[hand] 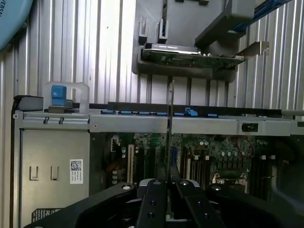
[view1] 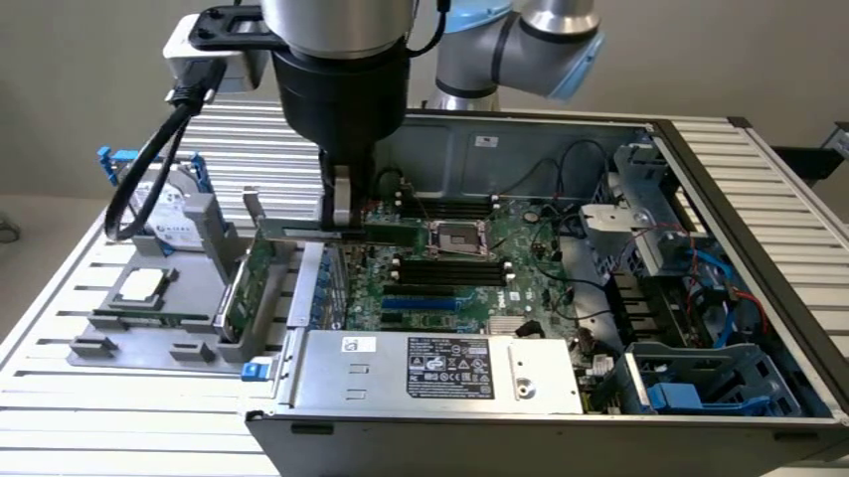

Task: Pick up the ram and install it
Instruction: 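Pick up the ram and move it above insertion slot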

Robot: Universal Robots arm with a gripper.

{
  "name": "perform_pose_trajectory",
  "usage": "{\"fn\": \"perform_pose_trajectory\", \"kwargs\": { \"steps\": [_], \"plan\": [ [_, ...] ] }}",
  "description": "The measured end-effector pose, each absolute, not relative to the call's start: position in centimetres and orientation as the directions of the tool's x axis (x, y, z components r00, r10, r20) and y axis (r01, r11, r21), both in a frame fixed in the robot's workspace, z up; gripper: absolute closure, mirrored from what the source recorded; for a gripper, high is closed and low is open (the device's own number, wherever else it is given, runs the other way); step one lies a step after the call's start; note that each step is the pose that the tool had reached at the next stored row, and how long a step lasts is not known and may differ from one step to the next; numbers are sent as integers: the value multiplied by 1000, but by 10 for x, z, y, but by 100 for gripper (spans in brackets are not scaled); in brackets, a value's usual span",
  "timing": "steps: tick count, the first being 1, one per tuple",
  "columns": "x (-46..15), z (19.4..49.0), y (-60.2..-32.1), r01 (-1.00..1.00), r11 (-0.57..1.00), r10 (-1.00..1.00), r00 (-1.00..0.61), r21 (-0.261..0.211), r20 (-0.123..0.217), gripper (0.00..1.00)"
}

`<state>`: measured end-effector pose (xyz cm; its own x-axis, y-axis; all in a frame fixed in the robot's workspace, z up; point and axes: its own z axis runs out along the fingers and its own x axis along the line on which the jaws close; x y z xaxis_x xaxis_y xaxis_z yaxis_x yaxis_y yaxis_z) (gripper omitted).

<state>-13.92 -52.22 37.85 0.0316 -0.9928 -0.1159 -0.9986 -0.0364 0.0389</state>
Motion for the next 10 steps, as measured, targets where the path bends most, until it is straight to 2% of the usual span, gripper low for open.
{"fn": "perform_pose_trajectory", "kwargs": {
  "steps": [10],
  "plan": [
    [-94, 378, -518, -999, -36, -992, 32, 39, -119, 86]
  ]
}}
